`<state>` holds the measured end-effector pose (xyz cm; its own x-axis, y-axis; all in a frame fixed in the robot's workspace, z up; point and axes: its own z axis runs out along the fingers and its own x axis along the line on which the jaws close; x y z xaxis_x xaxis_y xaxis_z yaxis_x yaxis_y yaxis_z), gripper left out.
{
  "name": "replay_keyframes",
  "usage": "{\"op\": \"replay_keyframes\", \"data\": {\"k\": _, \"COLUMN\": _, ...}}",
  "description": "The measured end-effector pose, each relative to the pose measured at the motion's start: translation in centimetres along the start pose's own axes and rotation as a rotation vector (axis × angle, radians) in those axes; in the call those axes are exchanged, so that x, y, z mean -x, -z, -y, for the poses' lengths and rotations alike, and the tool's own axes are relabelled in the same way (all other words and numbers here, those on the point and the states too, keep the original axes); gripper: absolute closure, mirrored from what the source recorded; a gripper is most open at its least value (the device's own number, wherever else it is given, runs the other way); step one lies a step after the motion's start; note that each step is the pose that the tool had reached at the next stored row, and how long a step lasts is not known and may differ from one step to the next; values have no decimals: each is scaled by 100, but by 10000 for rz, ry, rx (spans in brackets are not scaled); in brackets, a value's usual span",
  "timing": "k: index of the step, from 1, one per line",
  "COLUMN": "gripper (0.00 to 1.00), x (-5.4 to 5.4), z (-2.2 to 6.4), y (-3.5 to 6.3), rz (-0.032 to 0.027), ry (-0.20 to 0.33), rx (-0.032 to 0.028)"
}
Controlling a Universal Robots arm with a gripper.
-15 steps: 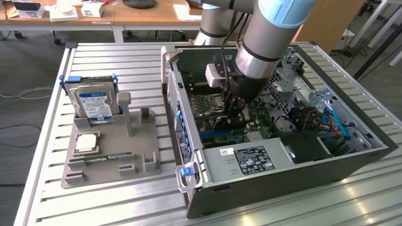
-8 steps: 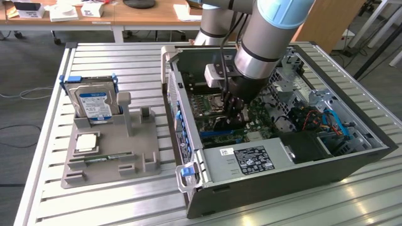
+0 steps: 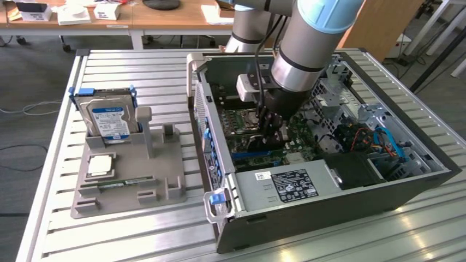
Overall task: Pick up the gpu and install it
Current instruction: 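Insert the gpu into the slot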
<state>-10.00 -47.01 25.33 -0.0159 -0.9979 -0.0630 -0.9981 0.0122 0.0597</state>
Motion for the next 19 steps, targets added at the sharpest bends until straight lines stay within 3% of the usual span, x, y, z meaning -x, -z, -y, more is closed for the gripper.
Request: {"op": "replay_keyframes", "data": {"k": 19, "gripper": 73, "x": -1, "z": 7, "y": -21, "rz": -6, "ry": 1, "rx": 0}}
